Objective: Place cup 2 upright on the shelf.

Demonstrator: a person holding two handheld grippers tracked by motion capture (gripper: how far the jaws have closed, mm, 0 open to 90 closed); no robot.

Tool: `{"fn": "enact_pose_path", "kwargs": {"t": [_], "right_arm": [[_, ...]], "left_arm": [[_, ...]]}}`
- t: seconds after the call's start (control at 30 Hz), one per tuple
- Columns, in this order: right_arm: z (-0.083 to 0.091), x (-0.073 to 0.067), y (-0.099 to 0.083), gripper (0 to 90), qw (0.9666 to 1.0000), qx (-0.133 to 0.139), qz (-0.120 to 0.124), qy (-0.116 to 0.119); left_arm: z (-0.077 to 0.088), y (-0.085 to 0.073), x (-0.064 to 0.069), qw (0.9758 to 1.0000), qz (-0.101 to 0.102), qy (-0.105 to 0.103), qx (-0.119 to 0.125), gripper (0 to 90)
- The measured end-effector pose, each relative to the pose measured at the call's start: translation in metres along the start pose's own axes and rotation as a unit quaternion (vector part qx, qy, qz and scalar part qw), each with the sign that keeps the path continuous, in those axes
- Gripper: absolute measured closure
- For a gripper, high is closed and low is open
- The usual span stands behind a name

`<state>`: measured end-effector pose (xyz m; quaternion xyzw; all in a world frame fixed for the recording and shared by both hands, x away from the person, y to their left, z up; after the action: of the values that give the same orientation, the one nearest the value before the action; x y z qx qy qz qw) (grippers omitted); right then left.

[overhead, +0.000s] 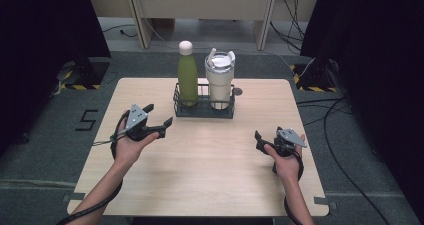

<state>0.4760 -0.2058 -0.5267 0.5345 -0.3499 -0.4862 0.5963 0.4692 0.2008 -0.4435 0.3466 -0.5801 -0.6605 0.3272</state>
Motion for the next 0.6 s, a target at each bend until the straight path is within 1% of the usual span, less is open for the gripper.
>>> {"fn": "enact_pose_path", "kwargs": {"t": [0.17,0.47,0.6], "right_arm": [[0.0,-0.001,0.0,8.1,1.0,-0.001,0.0,0.001],[0.0,-0.001,-0.001,8.1,1.0,-0.002,0.0,0.0],[0.0,-0.001,-0.001,8.1,1.0,-0.001,0.002,0.0]], "left_arm": [[0.011,-0.009,-0.001,1.0,0.004,0.005,0.0,14.4],[0.027,-0.026,-0.006,0.9998,0.007,0.014,-0.01,14.4],[0.035,-0.038,-0.007,0.9996,0.01,0.018,-0.019,14.4]]}}
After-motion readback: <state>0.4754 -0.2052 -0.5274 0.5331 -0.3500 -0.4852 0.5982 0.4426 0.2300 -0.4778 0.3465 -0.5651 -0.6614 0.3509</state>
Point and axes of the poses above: each handheld gripper's, and its own axes: z roughly backward along the jaws, y roughly out of its top, x roughly to its right, the point moved 6 cm from there along -z, roughly forward along the jaws, and after that the axes turned 7 degrees about x, right-handed, at the moved point
